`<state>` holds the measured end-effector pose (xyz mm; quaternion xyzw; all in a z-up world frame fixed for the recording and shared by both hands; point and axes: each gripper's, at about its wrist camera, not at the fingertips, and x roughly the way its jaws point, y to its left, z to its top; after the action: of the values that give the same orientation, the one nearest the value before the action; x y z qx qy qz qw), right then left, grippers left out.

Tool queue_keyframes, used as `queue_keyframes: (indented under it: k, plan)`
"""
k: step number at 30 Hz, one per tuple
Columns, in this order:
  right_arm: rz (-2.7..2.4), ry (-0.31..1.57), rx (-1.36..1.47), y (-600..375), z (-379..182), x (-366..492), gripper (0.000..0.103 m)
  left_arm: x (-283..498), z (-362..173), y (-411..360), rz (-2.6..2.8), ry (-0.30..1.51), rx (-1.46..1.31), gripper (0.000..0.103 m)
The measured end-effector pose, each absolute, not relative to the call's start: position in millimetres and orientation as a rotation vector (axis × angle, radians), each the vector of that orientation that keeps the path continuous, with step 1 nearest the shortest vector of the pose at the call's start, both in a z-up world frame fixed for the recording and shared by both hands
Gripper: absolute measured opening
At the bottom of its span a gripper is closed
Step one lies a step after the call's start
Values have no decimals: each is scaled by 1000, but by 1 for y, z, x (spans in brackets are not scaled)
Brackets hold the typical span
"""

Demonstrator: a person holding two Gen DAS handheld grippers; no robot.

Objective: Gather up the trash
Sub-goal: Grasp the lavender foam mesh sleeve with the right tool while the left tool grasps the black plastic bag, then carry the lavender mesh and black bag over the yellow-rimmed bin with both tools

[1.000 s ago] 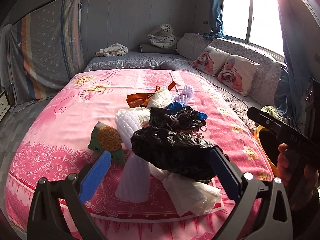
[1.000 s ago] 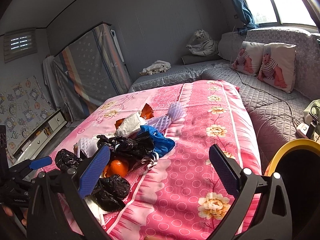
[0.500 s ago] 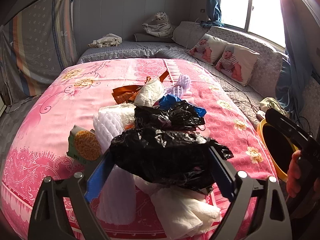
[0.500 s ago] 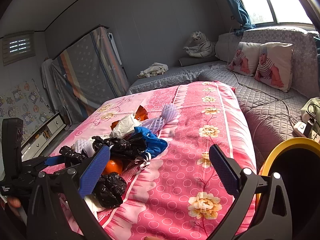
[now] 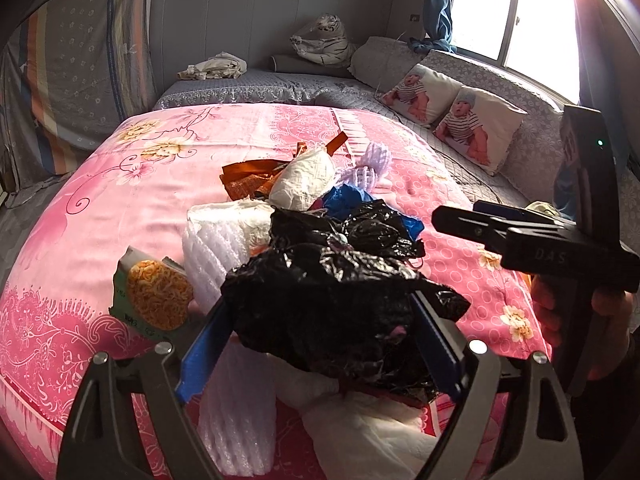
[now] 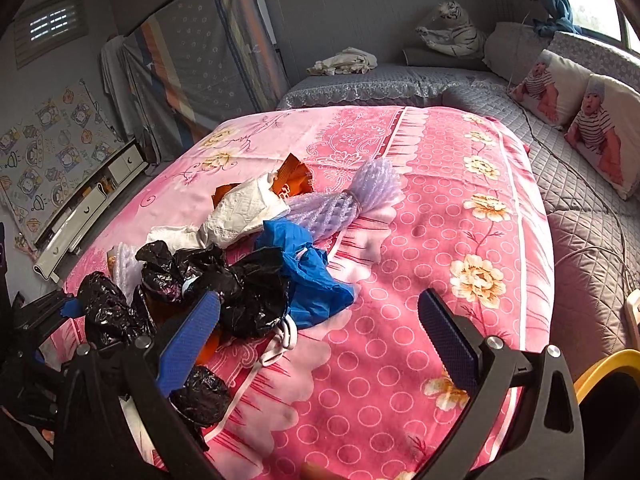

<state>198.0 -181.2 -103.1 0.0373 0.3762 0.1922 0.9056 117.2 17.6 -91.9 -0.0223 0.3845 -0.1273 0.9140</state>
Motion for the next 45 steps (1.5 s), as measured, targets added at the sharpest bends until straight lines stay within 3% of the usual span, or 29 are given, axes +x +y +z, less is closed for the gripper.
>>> queue_keyframes:
  k: [15,17,22,24,26,29,32,45]
  plan:
    - [239,966,380,-191,-136,354,94,136,-98,19,-299,807,-80,81]
    - [231,988,396,-188,-143,359,86,138,-99,19,-299,806,-83,80]
    - [212,982,365,-182,-148,361,77,139,-100,15,-297,802,-81,73]
    - [202,980,366,-183,-148,360,68,139,-101,13,-299,802,-78,63]
    - [201,984,367,-184,-149,359,52,140,-103,11,-302,809,-85,55]
    - [225,995,367,-182,-150,358,39,142,-108,9,-302,826,-93,38]
    - [261,1007,357,-176,-150,358,27,142,-109,10,-305,827,-107,31]
    - [278,866,346,-182,-101,325,22,107,-72,31,-342,706,-161,28]
